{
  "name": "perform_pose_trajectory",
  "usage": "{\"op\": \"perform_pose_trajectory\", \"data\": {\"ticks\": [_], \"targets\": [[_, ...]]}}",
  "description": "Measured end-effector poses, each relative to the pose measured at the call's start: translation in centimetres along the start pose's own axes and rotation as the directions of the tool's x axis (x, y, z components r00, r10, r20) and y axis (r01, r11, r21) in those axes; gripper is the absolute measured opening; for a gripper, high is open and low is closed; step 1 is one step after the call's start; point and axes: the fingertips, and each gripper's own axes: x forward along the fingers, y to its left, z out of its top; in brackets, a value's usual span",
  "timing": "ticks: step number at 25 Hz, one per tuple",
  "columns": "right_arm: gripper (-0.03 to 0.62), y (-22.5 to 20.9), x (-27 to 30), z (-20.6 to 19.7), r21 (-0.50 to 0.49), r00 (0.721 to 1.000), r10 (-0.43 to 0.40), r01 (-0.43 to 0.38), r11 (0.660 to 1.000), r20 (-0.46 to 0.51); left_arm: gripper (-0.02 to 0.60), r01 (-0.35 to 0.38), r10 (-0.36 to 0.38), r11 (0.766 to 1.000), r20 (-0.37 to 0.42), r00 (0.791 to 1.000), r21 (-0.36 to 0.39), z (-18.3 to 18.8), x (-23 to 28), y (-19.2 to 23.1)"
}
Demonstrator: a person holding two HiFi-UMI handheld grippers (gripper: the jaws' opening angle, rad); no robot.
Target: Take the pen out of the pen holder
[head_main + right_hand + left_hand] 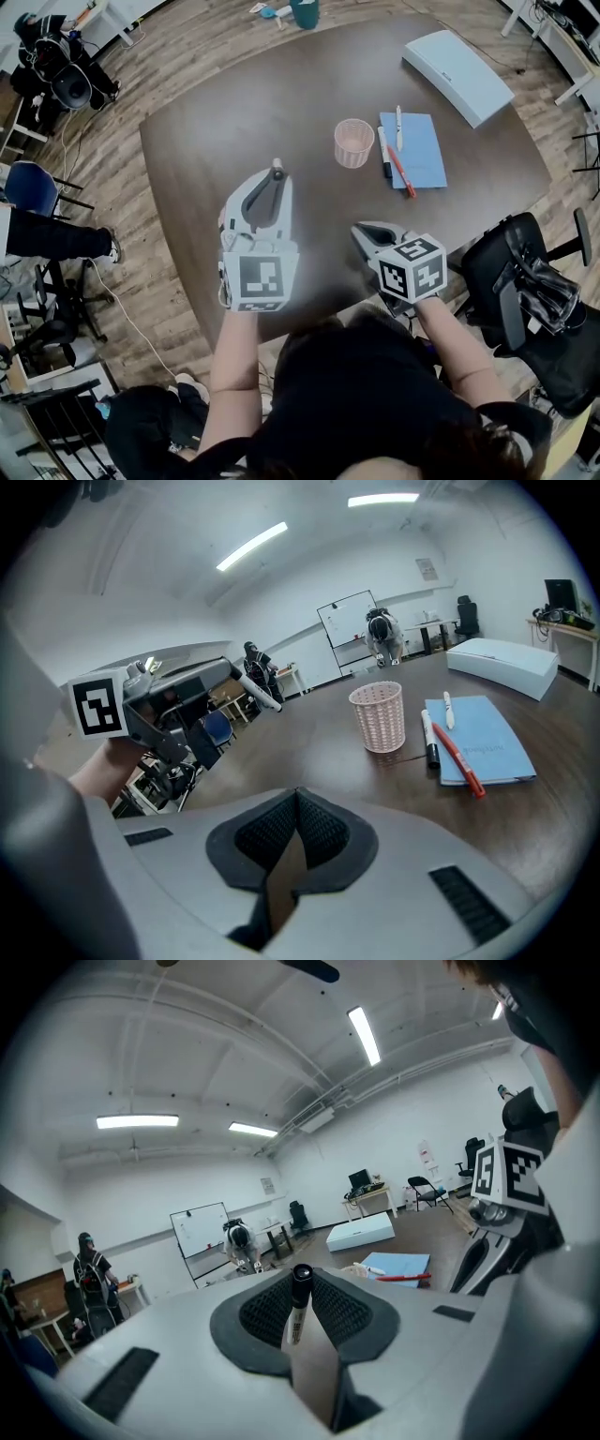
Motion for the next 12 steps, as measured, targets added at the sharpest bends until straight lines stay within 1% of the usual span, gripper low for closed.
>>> {"op": "perform_pose_trajectory", "data": {"ticks": [2, 5, 6, 8, 12], "targets": [[0.018, 1.0, 0.6, 0.0, -0.009, 1.0, 0.011, -0.012, 1.0, -0.007, 0.08, -0.005, 0.005, 1.0, -0.03, 1.0, 0.015, -1.3, -1.0, 0.5], [0.018, 2.0, 1.2, -0.2, -0.018, 0.999, 0.027, -0.027, 0.999, -0.017, 0.08, -0.005, 0.007, 1.0, -0.096, 0.995, 0.02, -4.0, -2.1, 0.6], [0.018, 2.3, 1.4, -0.3, -0.021, 0.999, 0.03, -0.031, 0.999, -0.021, 0.08, -0.004, 0.007, 0.999, -0.116, 0.993, 0.032, -4.8, -2.4, 0.5], [0.018, 2.8, 1.8, -0.4, -0.026, 0.999, 0.037, -0.037, 0.999, -0.028, 0.08, 0.003, 0.009, 0.997, -0.153, 0.988, 0.078, -6.2, -2.8, 0.4], [0.018, 3.8, 2.5, -0.4, -0.034, 0.998, 0.049, -0.05, 0.998, -0.035, 0.081, 0.035, 0.006, 0.984, -0.23, 0.973, 0.172, -8.6, -3.5, 0.1]]}}
